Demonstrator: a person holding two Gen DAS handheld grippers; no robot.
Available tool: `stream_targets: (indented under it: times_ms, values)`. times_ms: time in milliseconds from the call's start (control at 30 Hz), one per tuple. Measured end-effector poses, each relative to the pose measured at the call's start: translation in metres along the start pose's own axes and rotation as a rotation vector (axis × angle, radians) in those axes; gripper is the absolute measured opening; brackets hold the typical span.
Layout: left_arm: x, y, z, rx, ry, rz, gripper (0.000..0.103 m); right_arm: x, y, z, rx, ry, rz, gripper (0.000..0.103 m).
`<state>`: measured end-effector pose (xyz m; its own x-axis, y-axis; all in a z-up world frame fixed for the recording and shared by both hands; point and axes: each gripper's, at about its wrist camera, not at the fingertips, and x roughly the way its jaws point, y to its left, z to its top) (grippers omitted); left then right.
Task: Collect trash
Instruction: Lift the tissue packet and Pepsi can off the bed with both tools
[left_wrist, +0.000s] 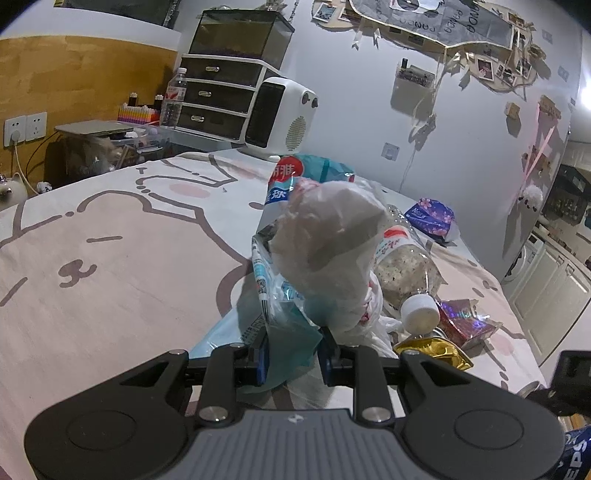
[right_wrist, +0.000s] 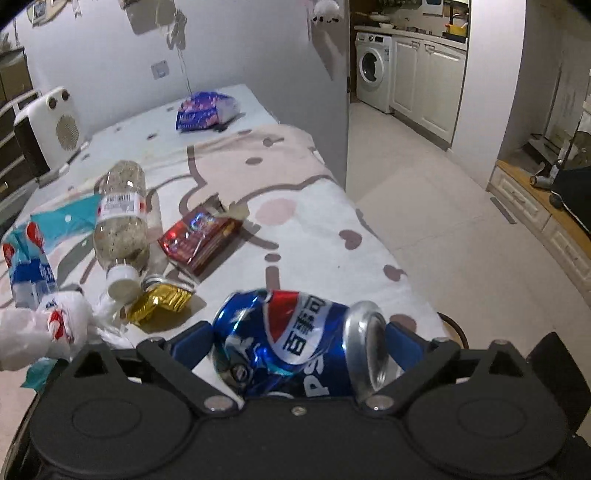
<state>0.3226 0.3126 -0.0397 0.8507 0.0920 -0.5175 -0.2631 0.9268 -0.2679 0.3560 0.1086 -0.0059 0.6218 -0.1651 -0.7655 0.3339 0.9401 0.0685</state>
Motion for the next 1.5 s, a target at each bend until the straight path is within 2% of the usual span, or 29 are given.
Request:
stream_targets:
  times_ms: [200,300,400,467,600,767,967,1233,1500]
  values:
    - [-0.01,0.011,0.0,-0.046,-0.025,-0.026,0.025,0.0,0.004,0.003,0.039,0.017,-0.01,0.1]
    - [-0.019,0.015,0.0,-0.069,-0.046,-0.054,0.024,0.008,0.001,0.008,0.094,0.031,-0.011,0.1]
    - [-0.024,0.016,0.001,-0.08,-0.059,-0.082,0.024,0.02,-0.003,0.008,0.095,0.048,-0.011,0.1]
    - [-0.028,0.017,0.001,-0.085,-0.073,-0.097,0.024,0.021,-0.01,0.007,0.066,0.044,0.033,0.099]
    - [-0.03,0.014,0.002,-0.079,-0.087,-0.105,0.024,0.015,-0.025,0.008,-0.016,0.049,0.187,0.097]
    - [-0.035,0.01,-0.001,-0.049,-0.105,-0.057,0.024,0.002,-0.041,0.005,-0.103,0.035,0.307,0.096]
    - [-0.07,0.014,-0.014,-0.048,-0.125,0.016,0.024,-0.011,-0.052,-0.005,-0.217,0.023,0.406,0.096]
    - [-0.122,0.005,-0.027,-0.023,-0.149,0.003,0.024,-0.041,-0.065,-0.026,-0.411,-0.076,0.503,0.096]
    - [-0.161,-0.014,-0.042,0.002,-0.166,-0.014,0.024,-0.067,-0.088,-0.038,-0.465,-0.146,0.557,0.096]
